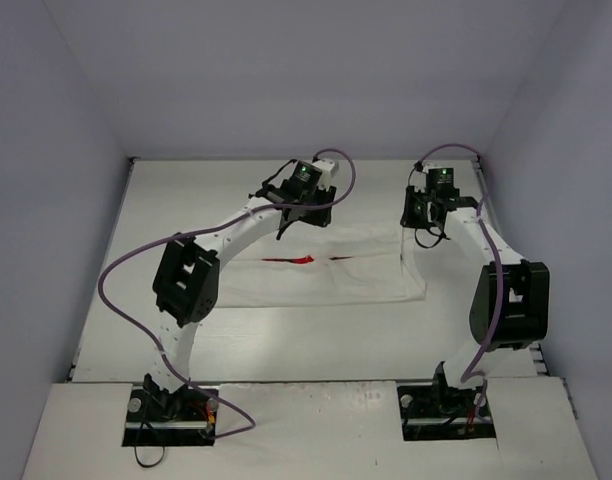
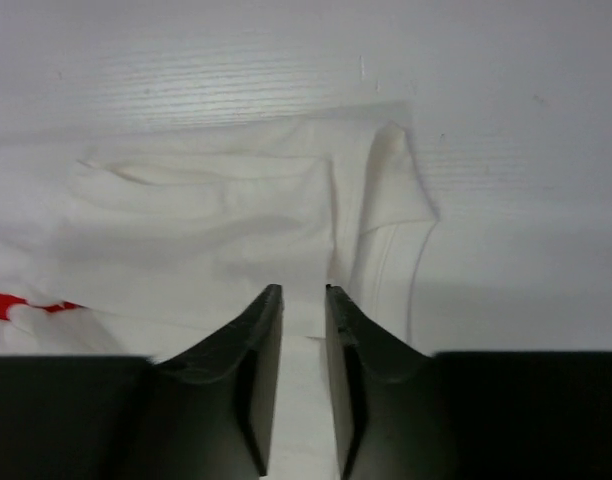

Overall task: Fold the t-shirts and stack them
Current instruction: Fold the other side of the tshirt into a rectangle, then rotate the tshirt 90 degrees, then grab the bottom of the folded rectangular tshirt with both arms

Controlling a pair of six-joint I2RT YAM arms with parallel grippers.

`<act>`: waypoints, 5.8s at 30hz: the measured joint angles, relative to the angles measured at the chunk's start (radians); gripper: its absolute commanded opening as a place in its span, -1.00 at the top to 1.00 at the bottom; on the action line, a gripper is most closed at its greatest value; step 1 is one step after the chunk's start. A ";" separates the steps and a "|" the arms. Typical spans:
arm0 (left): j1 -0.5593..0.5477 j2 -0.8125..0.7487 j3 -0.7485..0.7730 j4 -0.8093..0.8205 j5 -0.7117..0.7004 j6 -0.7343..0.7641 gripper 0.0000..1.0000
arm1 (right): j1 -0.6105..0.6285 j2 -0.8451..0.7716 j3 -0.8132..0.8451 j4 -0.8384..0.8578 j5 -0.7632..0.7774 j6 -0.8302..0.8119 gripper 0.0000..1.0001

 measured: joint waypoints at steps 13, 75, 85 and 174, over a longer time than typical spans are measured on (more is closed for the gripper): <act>0.154 -0.210 -0.374 -0.106 -0.150 0.252 0.15 | 0.341 -0.145 -0.221 -0.021 0.279 0.615 -0.70; 0.040 -0.232 -0.481 -0.160 0.000 -0.096 0.15 | 0.193 -0.134 -0.124 -0.015 0.302 0.185 0.01; 0.046 -0.091 -0.082 -0.090 0.001 0.094 0.14 | 0.120 -0.043 -0.180 0.025 0.262 0.214 -0.19; -0.122 -0.228 -0.566 -0.160 -0.265 -0.515 0.04 | 0.342 -0.406 -0.643 -0.060 0.108 0.423 -0.10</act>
